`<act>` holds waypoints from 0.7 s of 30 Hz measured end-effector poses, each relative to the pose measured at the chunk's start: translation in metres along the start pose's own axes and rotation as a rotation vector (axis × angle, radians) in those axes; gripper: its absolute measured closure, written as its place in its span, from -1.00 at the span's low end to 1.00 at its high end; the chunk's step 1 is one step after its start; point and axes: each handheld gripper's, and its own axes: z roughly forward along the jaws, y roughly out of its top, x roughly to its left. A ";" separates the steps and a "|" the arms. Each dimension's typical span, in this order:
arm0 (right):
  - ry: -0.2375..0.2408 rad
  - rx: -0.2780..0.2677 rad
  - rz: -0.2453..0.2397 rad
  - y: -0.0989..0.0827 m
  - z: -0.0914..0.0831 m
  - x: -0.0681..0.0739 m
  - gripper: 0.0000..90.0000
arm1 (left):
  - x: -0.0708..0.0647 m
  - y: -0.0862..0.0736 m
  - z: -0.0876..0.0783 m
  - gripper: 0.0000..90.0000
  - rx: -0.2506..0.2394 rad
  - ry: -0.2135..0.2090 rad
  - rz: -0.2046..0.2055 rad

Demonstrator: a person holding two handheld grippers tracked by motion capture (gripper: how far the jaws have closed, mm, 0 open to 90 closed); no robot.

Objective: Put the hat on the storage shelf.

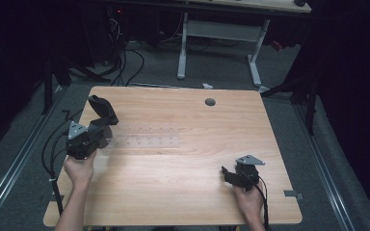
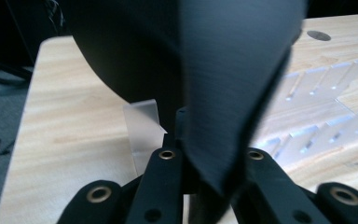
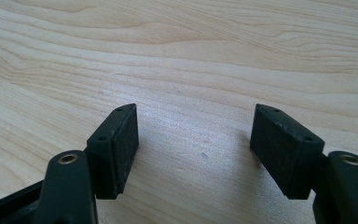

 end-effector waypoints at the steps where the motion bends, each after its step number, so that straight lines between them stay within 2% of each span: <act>1: 0.000 0.000 0.000 0.000 0.000 0.000 -0.28 | 0.001 0.000 -0.001 0.75 0.007 0.002 -0.002; 4: 0.001 0.000 -0.001 0.000 0.000 0.000 -0.28 | 0.003 0.000 -0.007 0.56 0.016 0.014 -0.027; 6: 0.002 0.000 -0.002 0.000 0.000 0.000 -0.28 | 0.004 0.003 -0.011 0.37 0.015 0.018 -0.037; 10: 0.002 0.000 -0.002 0.000 0.000 0.000 -0.28 | 0.004 0.006 -0.022 0.06 0.012 0.018 -0.042; 14: 0.002 0.000 -0.002 0.000 0.000 0.000 -0.28 | 0.002 0.007 -0.032 -0.04 0.015 0.015 -0.032; 21: 0.002 0.000 -0.002 0.000 0.000 0.000 -0.28 | -0.005 0.004 -0.049 -0.08 0.014 -0.003 -0.026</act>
